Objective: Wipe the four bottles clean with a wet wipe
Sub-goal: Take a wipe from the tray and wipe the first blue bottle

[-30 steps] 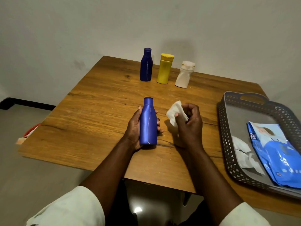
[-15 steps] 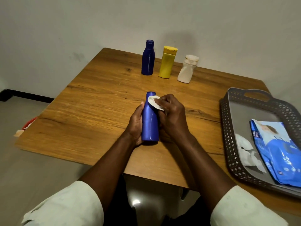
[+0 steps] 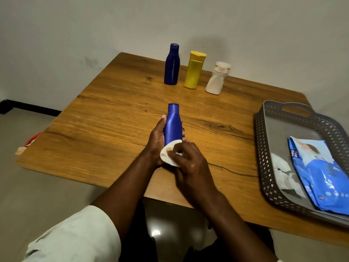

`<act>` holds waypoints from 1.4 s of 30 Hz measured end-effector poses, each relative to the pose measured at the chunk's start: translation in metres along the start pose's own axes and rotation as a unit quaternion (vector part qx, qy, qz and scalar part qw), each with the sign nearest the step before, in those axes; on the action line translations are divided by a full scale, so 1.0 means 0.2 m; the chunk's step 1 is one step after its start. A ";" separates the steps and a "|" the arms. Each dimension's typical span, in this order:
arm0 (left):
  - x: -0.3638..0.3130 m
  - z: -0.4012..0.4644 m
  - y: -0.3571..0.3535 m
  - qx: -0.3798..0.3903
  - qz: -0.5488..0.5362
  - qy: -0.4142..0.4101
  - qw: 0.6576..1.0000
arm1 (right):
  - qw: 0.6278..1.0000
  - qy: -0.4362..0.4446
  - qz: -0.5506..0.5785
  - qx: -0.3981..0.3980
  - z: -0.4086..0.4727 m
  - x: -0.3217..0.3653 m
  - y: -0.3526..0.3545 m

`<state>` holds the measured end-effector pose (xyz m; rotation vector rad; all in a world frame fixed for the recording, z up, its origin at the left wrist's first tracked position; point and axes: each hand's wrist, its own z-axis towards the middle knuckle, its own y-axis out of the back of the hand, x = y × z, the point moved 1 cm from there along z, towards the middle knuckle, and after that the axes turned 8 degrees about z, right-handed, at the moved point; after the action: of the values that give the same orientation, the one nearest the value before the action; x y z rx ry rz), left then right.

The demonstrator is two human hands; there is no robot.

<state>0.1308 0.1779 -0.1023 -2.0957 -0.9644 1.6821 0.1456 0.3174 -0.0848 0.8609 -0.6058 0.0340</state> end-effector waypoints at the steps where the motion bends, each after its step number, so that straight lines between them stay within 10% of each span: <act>1: 0.00 0.00 0.00 0.004 0.006 -0.005 1.000 | 1.000 0.006 -0.004 0.003 -0.02 0.00 0.00; 12: -0.01 -0.01 -0.02 -0.016 0.025 -0.010 1.000 | 0.968 -0.088 0.206 -0.112 0.02 -0.03 0.09; 19: -0.01 -0.04 -0.04 -0.004 0.048 -0.029 0.998 | 0.975 -0.088 0.112 -0.169 0.33 -0.11 0.19; 34: 0.00 -0.04 -0.06 0.003 0.034 -0.034 0.999 | 0.975 -0.164 0.132 -0.068 0.40 -0.11 0.05; 42: -0.02 -0.03 -0.01 -0.006 0.055 -0.022 0.998 | 0.996 -0.047 -0.069 0.036 0.22 0.05 0.02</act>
<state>0.1351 0.1775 -0.0967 -2.1636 -0.8896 1.7865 0.1318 0.2867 -0.0546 0.9772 -0.6338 -0.1108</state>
